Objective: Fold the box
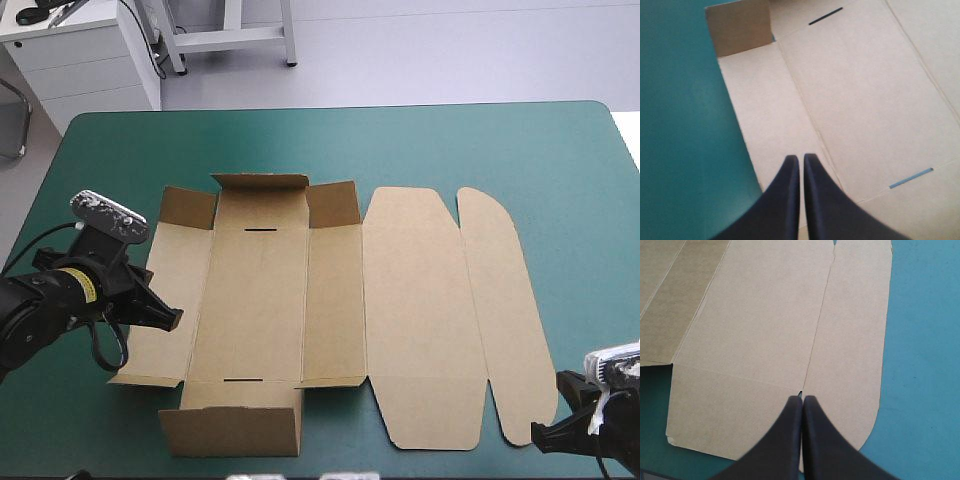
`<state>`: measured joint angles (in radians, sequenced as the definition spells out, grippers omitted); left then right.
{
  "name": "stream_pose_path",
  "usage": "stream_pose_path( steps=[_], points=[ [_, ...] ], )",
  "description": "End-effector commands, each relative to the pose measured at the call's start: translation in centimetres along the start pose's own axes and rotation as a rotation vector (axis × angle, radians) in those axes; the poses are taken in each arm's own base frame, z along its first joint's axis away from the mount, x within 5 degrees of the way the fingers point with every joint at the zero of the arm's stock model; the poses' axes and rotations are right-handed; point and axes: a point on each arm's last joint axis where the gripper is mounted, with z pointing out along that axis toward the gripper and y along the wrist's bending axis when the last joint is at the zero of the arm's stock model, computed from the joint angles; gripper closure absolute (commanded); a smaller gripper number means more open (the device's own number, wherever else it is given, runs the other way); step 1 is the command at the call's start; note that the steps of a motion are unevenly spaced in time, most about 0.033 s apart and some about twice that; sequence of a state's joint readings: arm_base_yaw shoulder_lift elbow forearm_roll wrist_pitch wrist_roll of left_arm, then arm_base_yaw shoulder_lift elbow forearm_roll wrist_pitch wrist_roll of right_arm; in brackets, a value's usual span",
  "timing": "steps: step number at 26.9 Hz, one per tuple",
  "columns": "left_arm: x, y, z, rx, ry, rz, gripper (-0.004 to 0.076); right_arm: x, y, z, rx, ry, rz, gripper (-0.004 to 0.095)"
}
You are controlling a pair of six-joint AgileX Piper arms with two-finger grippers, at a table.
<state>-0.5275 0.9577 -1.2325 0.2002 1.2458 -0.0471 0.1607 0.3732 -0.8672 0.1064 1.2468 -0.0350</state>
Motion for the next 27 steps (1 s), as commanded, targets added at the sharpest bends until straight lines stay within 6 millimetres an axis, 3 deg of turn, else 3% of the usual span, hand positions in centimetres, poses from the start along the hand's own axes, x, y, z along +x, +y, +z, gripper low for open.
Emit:
stream_pose_path(
  steps=[1,4,9,13,16,22,27],
  points=[
    [-1.0,-0.1,-1.0,0.026,-0.105,0.003,0.0704,-0.4,0.1,-0.3,-0.004,-0.007,-0.003,0.0928],
    [-1.2,-0.1,-0.6,0.025,-0.101,0.007,0.0704,-0.4,0.1,-0.3,-0.004,-0.007,-0.003,0.0928],
    [-2.5,0.8,2.9,0.107,-0.023,-0.023,0.0704,-0.4,0.1,-0.3,-0.004,-0.007,-0.010,0.0928],
    [-2.9,3.6,5.3,0.233,-0.011,-0.124,0.0704,-0.4,0.1,-0.3,0.000,-0.007,-0.014,0.0928],
    [-2.6,6.9,6.4,0.282,-0.038,-0.296,0.0704,-0.4,0.0,-0.3,0.003,-0.007,-0.023,0.0928],
    [-0.2,12.8,6.3,0.243,-0.096,-0.510,0.0706,-0.4,0.0,-0.3,0.003,-0.007,-0.045,0.0928],
    [2.0,16.2,5.6,0.126,-0.115,-0.638,0.0706,-0.4,0.0,-0.3,0.003,-0.007,-0.049,0.0928]
  ],
)
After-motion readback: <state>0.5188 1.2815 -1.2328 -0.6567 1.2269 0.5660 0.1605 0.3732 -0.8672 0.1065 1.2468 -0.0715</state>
